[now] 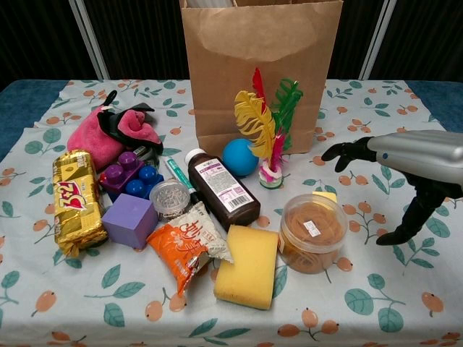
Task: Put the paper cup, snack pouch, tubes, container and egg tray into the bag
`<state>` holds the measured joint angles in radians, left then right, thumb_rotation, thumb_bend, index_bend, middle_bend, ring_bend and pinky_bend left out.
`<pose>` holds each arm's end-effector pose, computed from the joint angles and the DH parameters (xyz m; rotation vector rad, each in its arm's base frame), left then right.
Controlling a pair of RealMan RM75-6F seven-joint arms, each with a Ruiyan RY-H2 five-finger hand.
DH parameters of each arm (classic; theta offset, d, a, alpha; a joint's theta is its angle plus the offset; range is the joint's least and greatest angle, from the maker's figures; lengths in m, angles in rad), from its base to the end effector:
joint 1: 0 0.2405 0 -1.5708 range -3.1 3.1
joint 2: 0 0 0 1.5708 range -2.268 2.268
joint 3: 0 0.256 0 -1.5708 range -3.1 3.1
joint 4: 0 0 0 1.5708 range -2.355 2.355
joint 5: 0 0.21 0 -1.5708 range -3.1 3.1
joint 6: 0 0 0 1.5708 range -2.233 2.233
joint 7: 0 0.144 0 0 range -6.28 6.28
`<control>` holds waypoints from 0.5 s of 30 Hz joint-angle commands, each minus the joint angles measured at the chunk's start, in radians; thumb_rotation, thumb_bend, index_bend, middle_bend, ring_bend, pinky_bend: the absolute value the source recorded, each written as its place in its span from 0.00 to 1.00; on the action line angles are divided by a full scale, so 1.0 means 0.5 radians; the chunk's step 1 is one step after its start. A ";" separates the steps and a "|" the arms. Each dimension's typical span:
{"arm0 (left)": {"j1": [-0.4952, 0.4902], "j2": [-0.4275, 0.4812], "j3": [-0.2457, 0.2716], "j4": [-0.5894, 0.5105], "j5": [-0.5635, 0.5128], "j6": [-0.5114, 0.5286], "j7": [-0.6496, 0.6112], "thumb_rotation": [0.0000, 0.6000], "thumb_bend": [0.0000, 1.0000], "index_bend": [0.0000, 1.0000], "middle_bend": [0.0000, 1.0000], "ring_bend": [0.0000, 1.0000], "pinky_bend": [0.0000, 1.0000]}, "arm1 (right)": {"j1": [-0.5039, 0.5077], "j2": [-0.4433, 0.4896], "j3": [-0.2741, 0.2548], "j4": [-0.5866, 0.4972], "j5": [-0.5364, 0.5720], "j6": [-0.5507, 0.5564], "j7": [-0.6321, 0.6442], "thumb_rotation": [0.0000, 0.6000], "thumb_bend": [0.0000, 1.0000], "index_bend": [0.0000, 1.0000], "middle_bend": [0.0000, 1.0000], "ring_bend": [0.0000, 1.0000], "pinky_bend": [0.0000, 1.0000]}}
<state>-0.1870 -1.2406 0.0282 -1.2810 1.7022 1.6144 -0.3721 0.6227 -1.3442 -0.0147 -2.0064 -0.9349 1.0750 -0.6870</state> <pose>-0.3150 0.1989 0.1430 -1.5647 -0.8767 -1.2276 -0.1587 -0.2343 0.0085 1.9971 -1.0826 0.6415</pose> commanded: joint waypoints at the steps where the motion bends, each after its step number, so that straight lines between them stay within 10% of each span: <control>1: 0.003 -0.003 -0.001 0.009 -0.009 -0.005 -0.015 1.00 0.03 0.10 0.14 0.11 0.26 | 0.037 -0.093 -0.007 0.058 0.026 0.006 -0.057 1.00 0.04 0.10 0.16 0.02 0.03; 15: 0.015 -0.016 -0.004 0.056 -0.038 -0.019 -0.060 1.00 0.03 0.10 0.14 0.11 0.26 | 0.130 -0.349 0.019 0.192 0.085 -0.035 -0.110 1.00 0.06 0.18 0.19 0.04 0.03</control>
<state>-0.1799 -1.2483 0.0262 -1.2534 1.6836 1.6047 -0.4020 0.6852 -1.5158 -0.0053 -1.9130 -0.8950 1.0574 -0.7398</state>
